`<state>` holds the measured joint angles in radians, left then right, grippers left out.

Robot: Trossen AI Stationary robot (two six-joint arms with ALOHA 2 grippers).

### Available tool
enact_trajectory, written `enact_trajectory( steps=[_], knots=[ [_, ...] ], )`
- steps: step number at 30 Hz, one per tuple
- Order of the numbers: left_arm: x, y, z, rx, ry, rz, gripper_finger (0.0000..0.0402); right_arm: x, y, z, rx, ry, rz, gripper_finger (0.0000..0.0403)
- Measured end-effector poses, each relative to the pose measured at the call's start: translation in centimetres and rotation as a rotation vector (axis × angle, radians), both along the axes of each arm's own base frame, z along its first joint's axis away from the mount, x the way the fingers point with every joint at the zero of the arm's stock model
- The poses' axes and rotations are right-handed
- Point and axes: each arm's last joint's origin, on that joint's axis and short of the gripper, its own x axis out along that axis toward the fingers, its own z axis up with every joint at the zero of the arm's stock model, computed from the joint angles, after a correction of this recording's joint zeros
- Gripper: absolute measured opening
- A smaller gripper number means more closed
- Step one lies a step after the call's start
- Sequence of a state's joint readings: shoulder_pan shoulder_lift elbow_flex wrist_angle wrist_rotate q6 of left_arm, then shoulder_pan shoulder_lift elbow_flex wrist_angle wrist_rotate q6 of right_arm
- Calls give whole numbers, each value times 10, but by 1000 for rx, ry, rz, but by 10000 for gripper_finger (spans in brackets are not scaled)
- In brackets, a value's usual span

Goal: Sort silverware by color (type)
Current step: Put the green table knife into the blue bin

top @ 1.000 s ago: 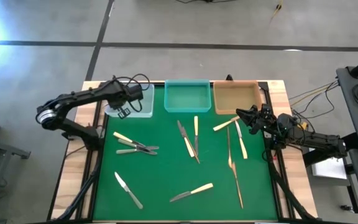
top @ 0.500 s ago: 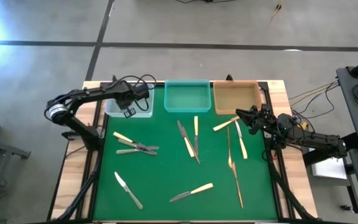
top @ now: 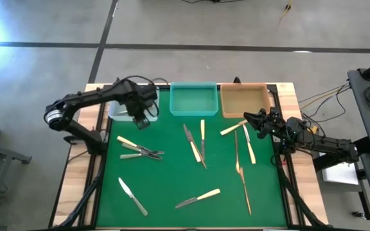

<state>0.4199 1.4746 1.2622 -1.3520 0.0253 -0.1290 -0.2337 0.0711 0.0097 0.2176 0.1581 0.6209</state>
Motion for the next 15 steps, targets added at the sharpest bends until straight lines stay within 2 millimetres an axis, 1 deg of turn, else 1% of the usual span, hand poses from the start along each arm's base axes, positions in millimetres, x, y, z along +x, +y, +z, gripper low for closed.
enact_trajectory(
  steps=[3, 6, 8, 11, 13, 15],
  knots=[
    [10, -35, 13, -90, -8, -84, 90, 0, 0, 0, 0, 0, 0, 82],
    [12, -74, 14, -104, 48, -183, 90, 0, 0, 0, 0, 0, 0, 82],
    [11, -98, 9, -105, 87, -222, 91, 0, 0, 0, 0, 1, 0, 82],
    [7, -127, -1, -96, 138, -256, 91, 0, 0, 0, 0, 2, 0, 82],
    [1, -142, -11, -86, 179, -250, 91, 0, 0, 0, 1, 3, 0, 82],
    [-4, -153, -23, -73, 208, -222, 91, 0, 0, 0, 1, 3, 0, 82]
  ],
)
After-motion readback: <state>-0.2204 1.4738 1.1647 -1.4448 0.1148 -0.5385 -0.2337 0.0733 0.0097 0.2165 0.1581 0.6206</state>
